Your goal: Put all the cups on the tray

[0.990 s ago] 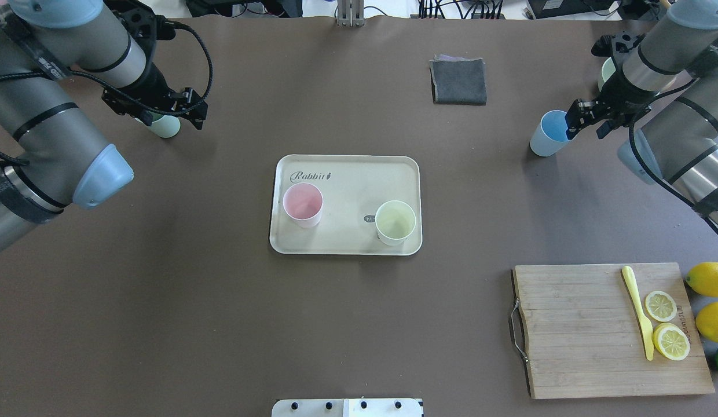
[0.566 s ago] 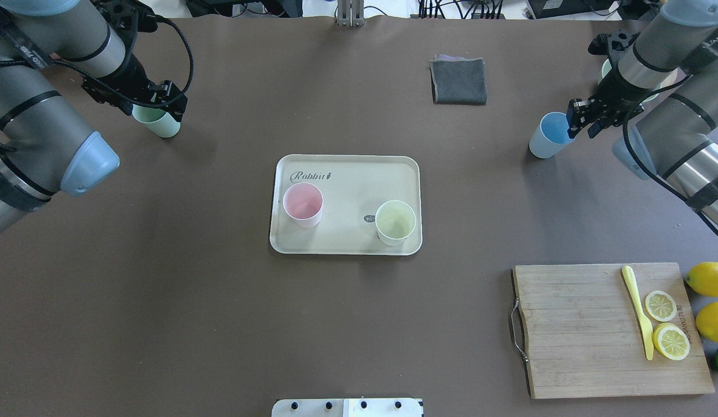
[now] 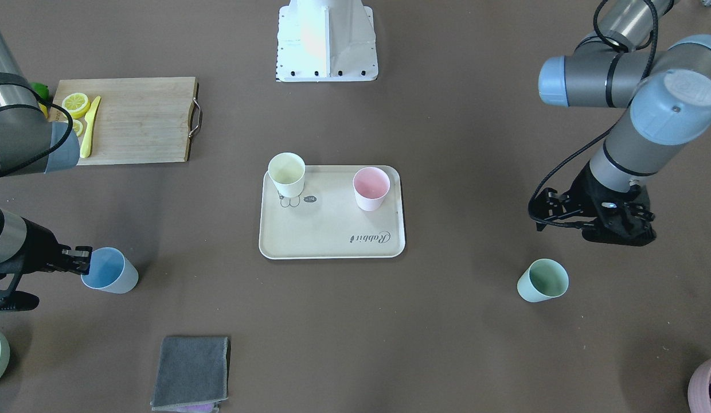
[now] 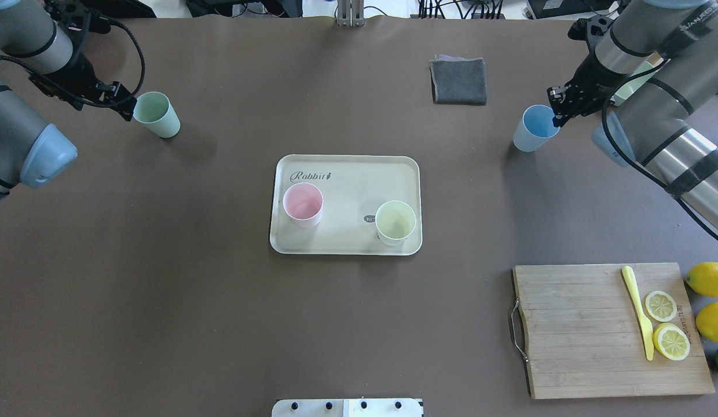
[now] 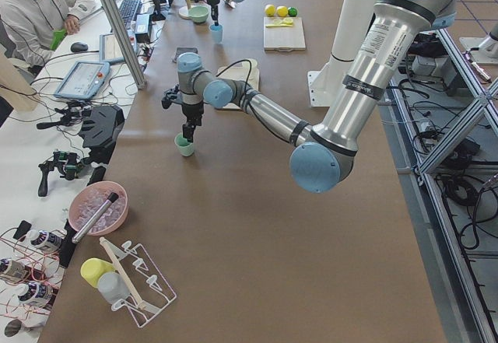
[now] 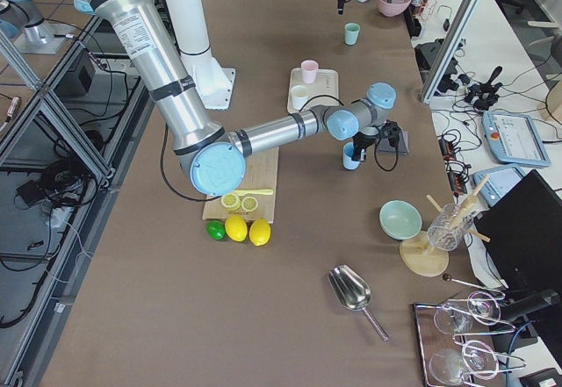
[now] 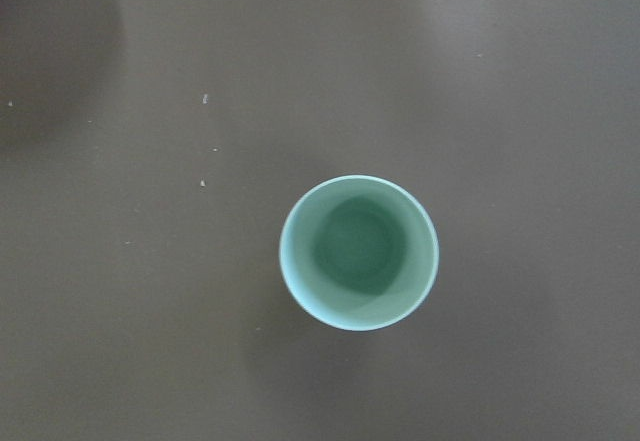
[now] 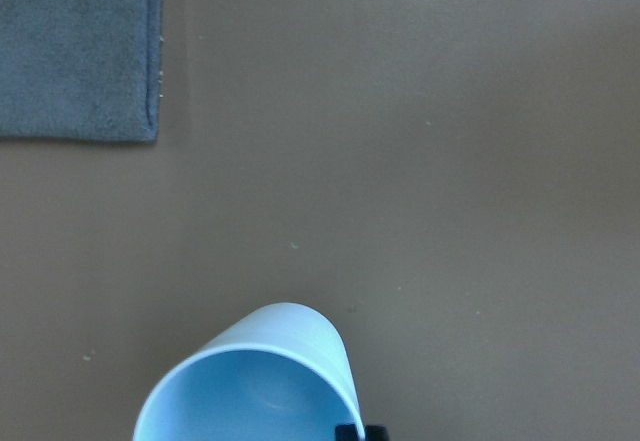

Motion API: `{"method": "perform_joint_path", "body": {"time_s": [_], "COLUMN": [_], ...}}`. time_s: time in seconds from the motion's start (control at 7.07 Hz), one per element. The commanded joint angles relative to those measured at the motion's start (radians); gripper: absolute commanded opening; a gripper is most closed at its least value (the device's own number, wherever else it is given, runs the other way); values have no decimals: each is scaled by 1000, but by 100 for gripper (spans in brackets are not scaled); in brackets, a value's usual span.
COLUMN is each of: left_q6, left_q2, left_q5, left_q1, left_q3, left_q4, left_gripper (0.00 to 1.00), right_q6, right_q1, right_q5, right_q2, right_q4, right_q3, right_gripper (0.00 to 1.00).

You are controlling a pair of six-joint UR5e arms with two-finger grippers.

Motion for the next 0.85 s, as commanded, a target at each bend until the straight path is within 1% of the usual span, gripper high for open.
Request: {"method": "perform_joint_path", "body": {"time_s": [0.0,0.28,0.42,0.57,0.71], "left_q6": [7,5,-4,-13,-40], "left_q2": [-15,-61,-72,-101,-132], "left_q5": [-1,-3,-6,-9,-14], "left_q1": [-5,-5,-5,-3,-3], "left_q3": [76,157,202,249,266], "left_q4": [-21,-33,-80,-97,-98], "left_gripper": [98,97,97,92,91], "right_q6": [125,279,320,386,416], "right_q1": [-44,-127,-155,-207,-238], "right_q5": [35,26,21,-23,-55], "right_q2": [85,139,164,191,207], "right_q4": [1,8,9,11,9], "right_q3": [6,40,51,60,68], "right_gripper": [0,0,0,0,0]}}
